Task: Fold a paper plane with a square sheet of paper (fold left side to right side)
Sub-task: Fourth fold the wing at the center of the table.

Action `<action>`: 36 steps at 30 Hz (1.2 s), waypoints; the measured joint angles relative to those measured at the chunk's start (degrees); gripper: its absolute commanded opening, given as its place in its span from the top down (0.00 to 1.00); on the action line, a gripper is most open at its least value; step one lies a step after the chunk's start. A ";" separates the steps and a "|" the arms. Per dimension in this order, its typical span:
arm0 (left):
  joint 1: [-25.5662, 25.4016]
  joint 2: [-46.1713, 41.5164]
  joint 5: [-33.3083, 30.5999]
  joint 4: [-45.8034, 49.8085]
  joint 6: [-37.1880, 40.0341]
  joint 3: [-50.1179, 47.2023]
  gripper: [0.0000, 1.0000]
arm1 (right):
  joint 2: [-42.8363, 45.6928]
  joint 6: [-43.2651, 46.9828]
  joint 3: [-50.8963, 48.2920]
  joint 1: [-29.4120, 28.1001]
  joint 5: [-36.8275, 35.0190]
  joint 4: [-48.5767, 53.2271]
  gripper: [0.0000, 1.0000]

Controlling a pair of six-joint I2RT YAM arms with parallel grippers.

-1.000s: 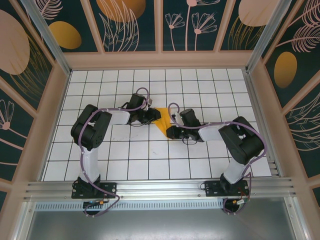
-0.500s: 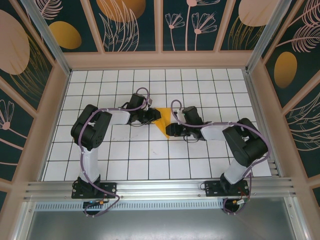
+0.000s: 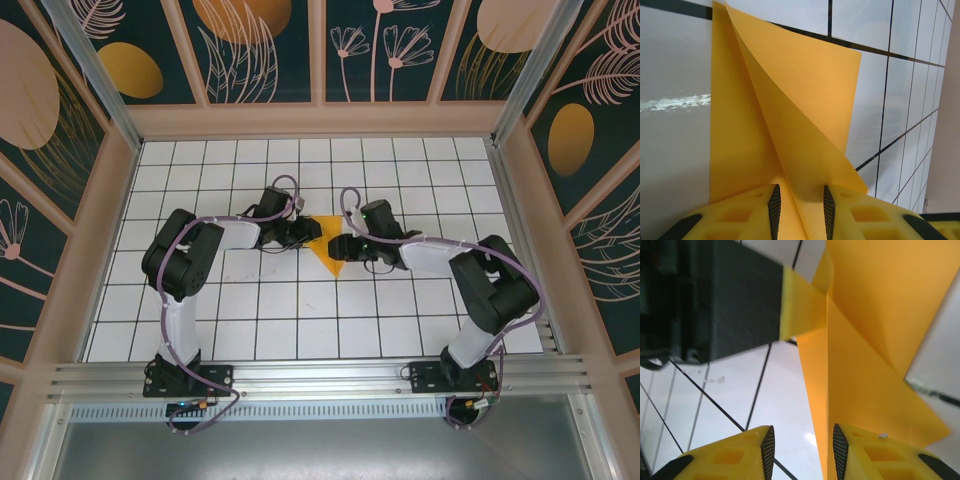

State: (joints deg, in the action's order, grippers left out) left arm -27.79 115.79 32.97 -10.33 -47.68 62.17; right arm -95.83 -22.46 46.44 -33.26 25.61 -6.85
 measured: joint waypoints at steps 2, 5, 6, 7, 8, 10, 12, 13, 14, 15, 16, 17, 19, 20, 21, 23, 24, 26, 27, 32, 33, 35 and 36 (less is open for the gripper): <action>0.02 0.00 0.00 0.00 0.00 0.00 0.68 | -0.74 0.00 0.00 -1.29 -1.22 1.09 0.57; 0.02 0.00 0.00 0.02 0.02 0.00 0.68 | -2.05 0.11 0.68 -2.14 -3.15 2.71 0.55; 0.00 0.00 0.00 0.02 0.00 0.00 0.68 | -2.58 0.24 1.25 -2.27 -3.74 3.32 0.55; 0.00 0.00 0.00 0.00 0.00 0.00 0.68 | -3.30 0.57 2.12 -2.40 -4.46 4.00 0.55; 0.00 0.00 0.00 0.00 0.02 0.00 0.68 | -4.02 0.92 3.08 -2.51 -5.09 4.42 0.55; 0.00 0.00 0.00 0.02 0.00 0.00 0.68 | -5.27 1.18 4.61 -2.69 -6.14 4.61 0.55; 0.00 0.00 0.00 0.00 0.00 0.00 0.68 | -6.16 1.49 5.66 -2.84 -6.73 4.81 0.55; 0.00 0.00 0.00 0.00 0.00 0.00 0.68 | -6.64 1.57 6.08 -2.86 -7.13 4.83 0.55; 0.00 0.00 0.00 0.00 0.02 0.00 0.68 | -7.15 1.62 6.49 -2.91 -7.43 4.98 0.55; 0.00 0.00 0.00 0.02 0.02 0.00 0.68 | -7.56 1.75 6.82 -2.93 -7.67 5.11 0.56; 0.00 0.00 0.00 0.02 0.02 0.00 0.68 | -8.07 1.90 7.17 -2.93 -7.72 5.31 0.59; 0.00 0.00 0.00 0.02 0.00 0.00 0.68 | -8.41 2.19 7.45 -2.91 -7.80 5.46 0.62; 0.02 0.00 -0.02 0.02 0.02 0.00 0.68 | -8.61 2.67 7.87 -2.93 -7.72 5.66 0.69; 0.02 0.00 0.00 0.02 0.02 0.00 0.68 | -8.74 2.80 7.98 -2.97 -7.65 5.62 0.72; 0.00 0.00 0.00 0.02 0.02 0.00 0.68 | -8.90 2.84 8.02 -2.99 -7.54 5.57 0.75; 0.00 0.00 0.00 0.02 0.02 0.00 0.68 | -9.38 3.02 8.20 -3.02 -7.43 5.57 0.79; 0.00 0.00 0.00 0.00 0.02 0.00 0.68 | -9.51 3.08 8.22 -3.02 -7.30 5.53 0.81; 0.00 0.00 0.00 0.00 0.02 -0.02 0.67 | -9.70 3.08 8.22 -3.02 -6.60 5.29 0.83; 0.00 0.00 0.00 -0.04 0.00 -0.02 0.67 | -9.77 3.08 8.22 -2.95 -6.08 5.14 0.84; 0.00 0.00 0.07 -0.20 0.00 -0.04 0.65 | -9.88 3.02 8.00 -2.05 -3.23 3.63 0.86; 0.00 0.00 0.09 -0.22 0.00 -0.04 0.65 | -9.88 2.97 7.72 -1.73 -2.56 2.95 0.86; 0.00 0.00 0.17 -0.24 0.00 -0.04 0.65 | -9.88 2.89 6.99 -1.11 -1.31 1.86 0.86; 0.00 0.00 0.20 -0.24 0.00 -0.04 0.65 | -9.88 2.80 6.62 -0.76 -0.72 1.38 0.86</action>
State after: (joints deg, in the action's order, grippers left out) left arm -27.79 115.79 33.17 -10.57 -47.68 62.13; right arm -105.71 -19.66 53.06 -34.02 24.88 -5.48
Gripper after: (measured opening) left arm 0.350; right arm 0.137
